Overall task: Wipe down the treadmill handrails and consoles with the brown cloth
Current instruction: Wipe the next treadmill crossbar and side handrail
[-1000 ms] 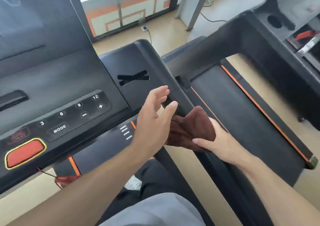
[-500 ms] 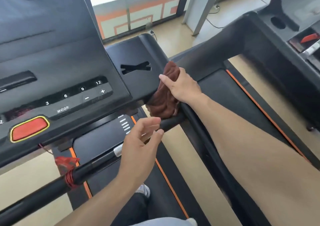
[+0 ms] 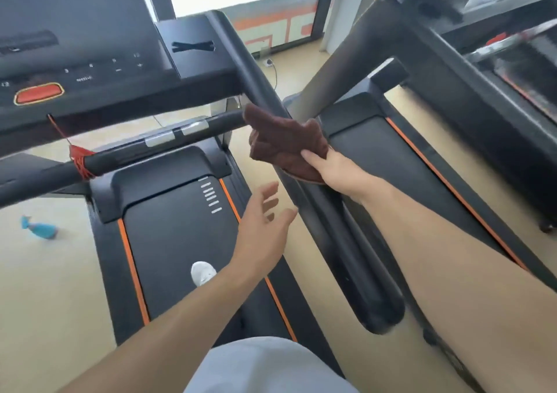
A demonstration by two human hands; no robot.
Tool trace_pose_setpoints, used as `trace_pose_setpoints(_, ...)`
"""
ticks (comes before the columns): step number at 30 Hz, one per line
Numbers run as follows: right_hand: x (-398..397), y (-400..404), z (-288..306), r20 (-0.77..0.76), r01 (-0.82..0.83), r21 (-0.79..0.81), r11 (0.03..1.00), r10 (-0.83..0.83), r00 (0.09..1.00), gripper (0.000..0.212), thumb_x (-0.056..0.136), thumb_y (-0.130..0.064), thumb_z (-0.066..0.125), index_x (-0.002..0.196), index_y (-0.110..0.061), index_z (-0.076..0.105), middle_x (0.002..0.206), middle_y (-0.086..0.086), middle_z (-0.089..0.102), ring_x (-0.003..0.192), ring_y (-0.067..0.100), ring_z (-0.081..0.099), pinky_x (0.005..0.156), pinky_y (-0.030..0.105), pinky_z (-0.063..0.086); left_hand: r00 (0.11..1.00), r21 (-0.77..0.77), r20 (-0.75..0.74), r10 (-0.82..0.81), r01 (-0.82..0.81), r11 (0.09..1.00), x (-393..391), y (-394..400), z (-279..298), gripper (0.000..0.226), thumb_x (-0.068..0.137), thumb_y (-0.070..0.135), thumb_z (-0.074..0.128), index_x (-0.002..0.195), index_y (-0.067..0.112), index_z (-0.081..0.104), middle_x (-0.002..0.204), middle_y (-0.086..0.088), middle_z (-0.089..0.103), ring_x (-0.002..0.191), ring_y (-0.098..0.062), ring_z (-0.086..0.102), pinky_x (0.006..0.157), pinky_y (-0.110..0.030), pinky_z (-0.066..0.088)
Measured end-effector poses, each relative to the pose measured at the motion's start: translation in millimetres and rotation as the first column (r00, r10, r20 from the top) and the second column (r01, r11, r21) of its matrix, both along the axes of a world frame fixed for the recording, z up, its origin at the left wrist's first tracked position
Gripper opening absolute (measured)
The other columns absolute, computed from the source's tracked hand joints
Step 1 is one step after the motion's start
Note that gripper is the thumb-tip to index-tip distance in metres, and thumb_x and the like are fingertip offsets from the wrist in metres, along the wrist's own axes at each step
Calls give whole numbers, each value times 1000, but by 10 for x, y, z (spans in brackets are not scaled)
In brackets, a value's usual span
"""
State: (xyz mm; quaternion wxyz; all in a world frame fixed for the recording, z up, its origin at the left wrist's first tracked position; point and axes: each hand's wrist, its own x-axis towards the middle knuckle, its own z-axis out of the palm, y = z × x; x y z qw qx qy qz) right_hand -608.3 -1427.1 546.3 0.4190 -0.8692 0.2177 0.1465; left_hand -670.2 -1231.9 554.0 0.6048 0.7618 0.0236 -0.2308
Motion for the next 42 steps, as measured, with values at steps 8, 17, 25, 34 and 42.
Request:
trace_pose_setpoints(8,-1984,-412,-88,-179,-44,203,978,82,980,37,85,-61,74,113,-47,53,113,-16,70,102,8,69,93,30,53,972,-82,-236,12,-32,996,-1507,-318,-38,43,101,22,60,138,41,48,122,29,53,107,12,54,92,-7,38)
trace_pose_setpoints(17,-2967,-426,-285,-7,129,92,987,-129,992,48,92,-31,75,136,-33,55,116,-16,70,106,5,66,91,26,56,852,-72,-521,-45,9,997,-1907,-580,-399,50,98,29,64,144,31,46,112,13,69,108,-15,68,104,-41,51)
trace_pose_setpoints(25,-3066,-437,-491,-12,247,74,966,-247,969,66,86,1,74,135,-40,57,110,-36,65,100,-24,57,79,-2,42,769,-1,-620,-156,198,980,-1736,-726,-726,53,91,24,70,140,23,50,108,-4,76,97,-19,74,97,-39,58)
trace_pose_setpoints(34,-3043,-487,-556,-95,281,48,958,-276,956,66,85,8,65,115,-50,66,84,-47,65,86,-27,59,69,-1,40,690,-18,-656,-304,389,921,-1682,-861,-884,31,83,29,75,110,22,61,84,2,70,73,-12,63,68,-29,55)
trace_pose_setpoints(42,-2866,-538,-657,-165,300,114,947,-280,946,69,73,22,52,120,-25,71,81,-25,72,72,-21,62,57,5,44,676,-11,-629,-383,485,875,-1568,-835,-937,34,77,39,77,103,21,65,83,-2,70,75,-15,63,65,-25,47)
